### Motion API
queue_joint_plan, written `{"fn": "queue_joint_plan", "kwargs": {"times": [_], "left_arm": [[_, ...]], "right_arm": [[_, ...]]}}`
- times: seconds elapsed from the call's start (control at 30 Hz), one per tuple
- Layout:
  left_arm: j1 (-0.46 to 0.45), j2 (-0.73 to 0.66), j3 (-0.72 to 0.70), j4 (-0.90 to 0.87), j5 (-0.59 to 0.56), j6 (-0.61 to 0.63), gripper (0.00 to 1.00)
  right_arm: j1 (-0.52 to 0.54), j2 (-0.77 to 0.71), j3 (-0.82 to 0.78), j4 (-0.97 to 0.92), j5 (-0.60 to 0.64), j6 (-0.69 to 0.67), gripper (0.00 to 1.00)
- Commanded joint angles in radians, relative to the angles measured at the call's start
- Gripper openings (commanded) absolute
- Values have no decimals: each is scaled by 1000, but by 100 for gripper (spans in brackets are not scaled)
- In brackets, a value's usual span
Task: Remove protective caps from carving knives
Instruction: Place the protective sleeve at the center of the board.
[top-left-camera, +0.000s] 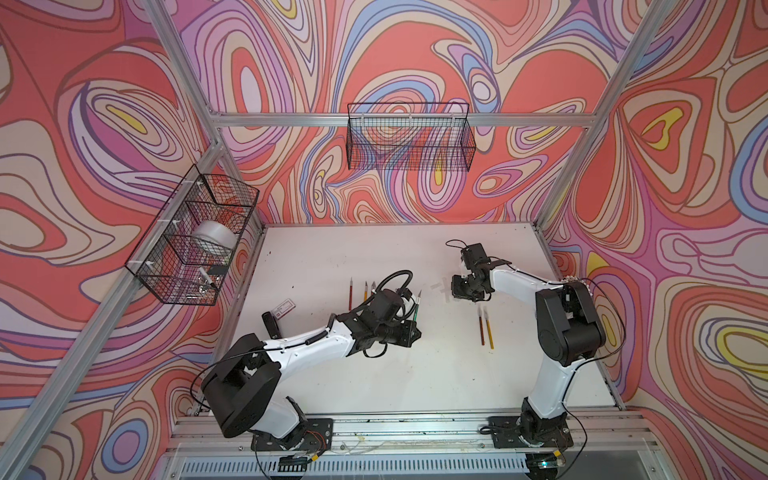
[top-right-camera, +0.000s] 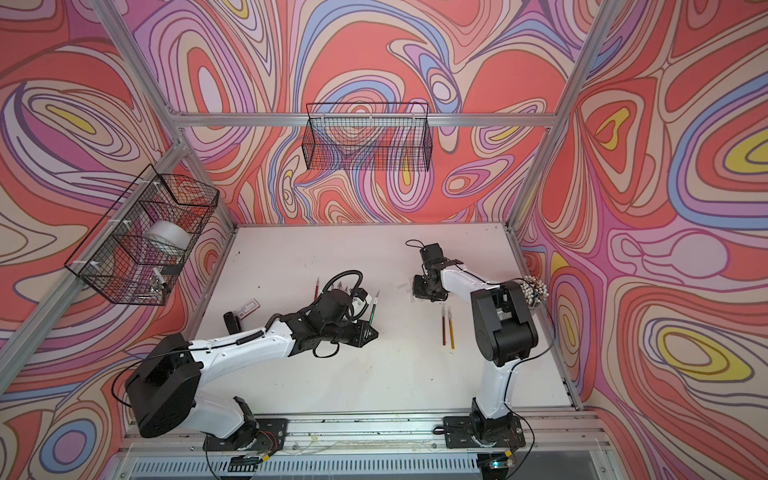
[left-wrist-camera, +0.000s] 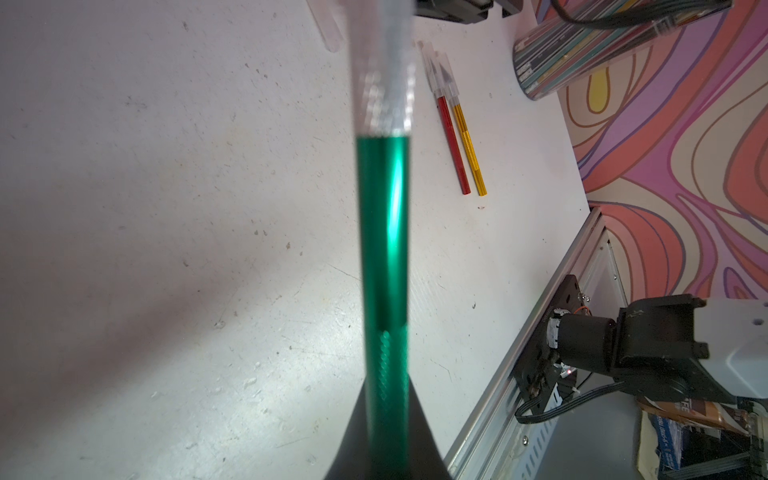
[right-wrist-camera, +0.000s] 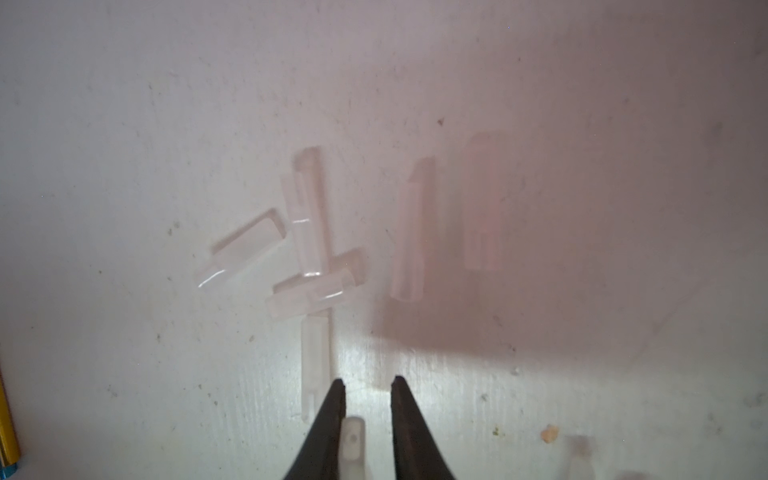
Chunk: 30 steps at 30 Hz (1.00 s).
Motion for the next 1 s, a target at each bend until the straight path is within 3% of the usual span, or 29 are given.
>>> {"fn": "queue_joint_plan", "kwargs": {"times": [0.0, 0.17, 0.3, 0.47, 0.7, 0.97], "left_arm": [[3, -2, 17, 18, 6, -2, 0], [4, 7, 13, 36, 13, -11, 0], [4, 23, 12, 56, 31, -23, 0], [4, 33, 8, 73, 41, -30, 0], [3, 38, 4, 88, 45, -37, 0], [-23, 158, 59, 180, 116, -81, 0]], "right_arm": [[2, -33, 8, -12, -13, 1, 24], [2, -51, -2, 9, -80, 10, 24], [2, -33, 35, -56, 24, 30, 24], [0, -37, 20, -18, -65, 50, 24], [0, -18, 34, -44, 0, 74, 25], [0, -42, 23, -6, -72, 91, 25]]}}
